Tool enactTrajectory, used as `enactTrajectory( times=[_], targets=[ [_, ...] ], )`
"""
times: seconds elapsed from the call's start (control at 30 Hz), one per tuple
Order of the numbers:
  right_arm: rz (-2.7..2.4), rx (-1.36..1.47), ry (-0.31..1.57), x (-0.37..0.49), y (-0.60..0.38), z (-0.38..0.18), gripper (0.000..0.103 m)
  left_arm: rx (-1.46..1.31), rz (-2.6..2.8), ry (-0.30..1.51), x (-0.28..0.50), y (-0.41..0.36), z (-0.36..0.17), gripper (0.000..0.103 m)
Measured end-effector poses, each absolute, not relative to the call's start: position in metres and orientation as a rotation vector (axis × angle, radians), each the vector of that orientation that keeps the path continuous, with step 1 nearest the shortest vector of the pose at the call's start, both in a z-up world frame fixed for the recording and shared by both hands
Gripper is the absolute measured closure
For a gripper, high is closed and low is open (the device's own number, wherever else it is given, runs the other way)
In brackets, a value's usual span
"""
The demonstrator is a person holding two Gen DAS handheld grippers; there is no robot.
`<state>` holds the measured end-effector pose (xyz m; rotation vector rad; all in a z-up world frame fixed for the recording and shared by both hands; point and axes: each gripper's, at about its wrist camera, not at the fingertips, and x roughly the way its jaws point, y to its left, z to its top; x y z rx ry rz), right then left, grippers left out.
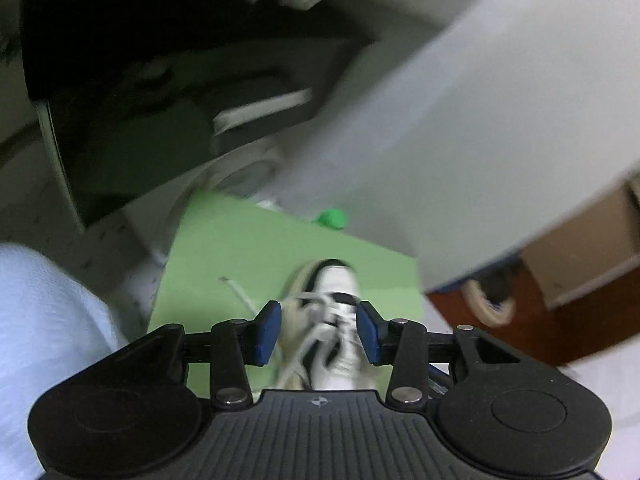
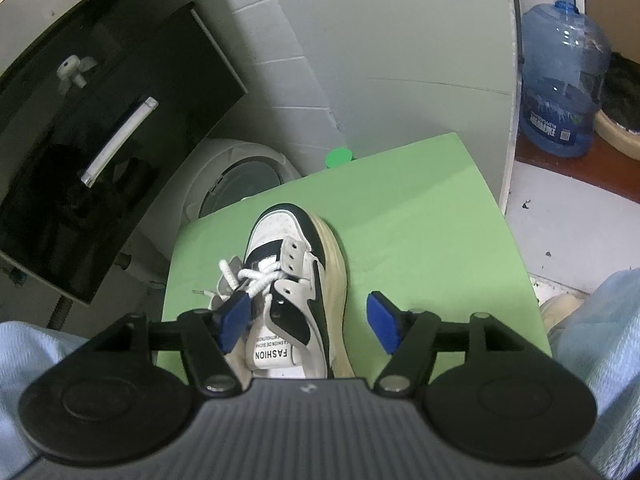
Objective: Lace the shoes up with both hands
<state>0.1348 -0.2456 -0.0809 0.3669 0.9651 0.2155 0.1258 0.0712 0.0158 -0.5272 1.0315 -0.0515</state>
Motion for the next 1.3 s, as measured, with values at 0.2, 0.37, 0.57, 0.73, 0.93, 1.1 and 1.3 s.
enactTrajectory(
  times=[0.2,0.37,0.57,0.73,0.93,1.1,1.3],
  targets=[
    [0.224,0.420,0.957,0.135,-0.251,-0.080,0.029,-0.646,0.097,1.115,0.181,0.076,-0.058,0.065],
    [0.230,0.489,0.969,0.137,-0.257,-0.082,0.024,-0.672,0.191,1.198,0.212,0.079,-0.108,0.070],
    [0.226,0.578,0.988,0.138,-0.265,-0.086,0.023,-0.606,0.278,1.204,0.231,0.075,-0.143,0.070],
    [0.243,0.620,1.012,0.139,-0.266,-0.090,0.023,-0.625,0.309,1.203,0.236,0.074,-0.154,0.081],
    [0.245,0.622,1.015,0.138,-0.265,-0.090,0.023,-0.576,0.335,1.205,0.244,0.073,-0.166,0.087],
    [0.243,0.621,1.017,0.138,-0.265,-0.090,0.023,-0.538,0.286,1.212,0.245,0.069,-0.166,0.100],
    [0.235,0.616,1.018,0.138,-0.264,-0.090,0.023,-0.560,0.255,1.210,0.243,0.070,-0.155,0.100]
  ],
)
